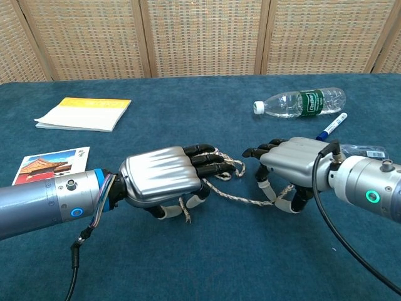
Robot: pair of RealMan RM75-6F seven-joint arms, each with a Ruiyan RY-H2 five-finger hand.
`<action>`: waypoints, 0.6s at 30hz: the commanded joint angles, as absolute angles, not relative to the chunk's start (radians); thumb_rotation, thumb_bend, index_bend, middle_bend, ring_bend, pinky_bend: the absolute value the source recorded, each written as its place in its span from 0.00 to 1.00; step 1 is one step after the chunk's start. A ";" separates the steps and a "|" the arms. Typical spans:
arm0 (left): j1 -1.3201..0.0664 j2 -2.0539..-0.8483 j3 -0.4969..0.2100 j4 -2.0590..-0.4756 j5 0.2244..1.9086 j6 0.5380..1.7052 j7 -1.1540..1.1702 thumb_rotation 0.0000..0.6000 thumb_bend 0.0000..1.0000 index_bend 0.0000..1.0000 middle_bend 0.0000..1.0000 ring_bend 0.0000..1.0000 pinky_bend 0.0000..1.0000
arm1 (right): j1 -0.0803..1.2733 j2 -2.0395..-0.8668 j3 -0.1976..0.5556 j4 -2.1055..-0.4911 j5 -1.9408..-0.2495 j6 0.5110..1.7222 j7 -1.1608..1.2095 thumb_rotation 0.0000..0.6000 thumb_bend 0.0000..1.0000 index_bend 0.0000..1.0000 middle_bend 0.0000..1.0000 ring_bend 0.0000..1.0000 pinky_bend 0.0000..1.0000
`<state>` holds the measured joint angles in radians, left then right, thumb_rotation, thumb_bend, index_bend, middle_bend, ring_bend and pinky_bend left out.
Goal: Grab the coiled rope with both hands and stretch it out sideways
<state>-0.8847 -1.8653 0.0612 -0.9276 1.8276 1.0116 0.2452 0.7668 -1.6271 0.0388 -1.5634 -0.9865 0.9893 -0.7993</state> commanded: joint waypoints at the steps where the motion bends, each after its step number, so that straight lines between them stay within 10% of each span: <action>1: -0.885 -1.868 0.062 -0.926 1.823 1.011 0.243 1.00 0.36 0.55 0.00 0.00 0.00 | 0.767 -1.627 0.038 -1.564 -0.986 0.990 -0.798 1.00 0.43 0.61 0.00 0.00 0.00; 18: -0.887 -1.893 0.080 -0.892 1.803 1.017 0.226 1.00 0.37 0.60 0.00 0.00 0.00 | 0.767 -1.623 0.033 -1.559 -0.984 0.991 -0.787 1.00 0.43 0.61 0.00 0.00 0.00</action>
<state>-0.8867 -1.8930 0.0794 -0.8922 1.8036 1.0169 0.2264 0.7668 -1.6230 0.0329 -1.5588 -0.9837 0.9908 -0.7869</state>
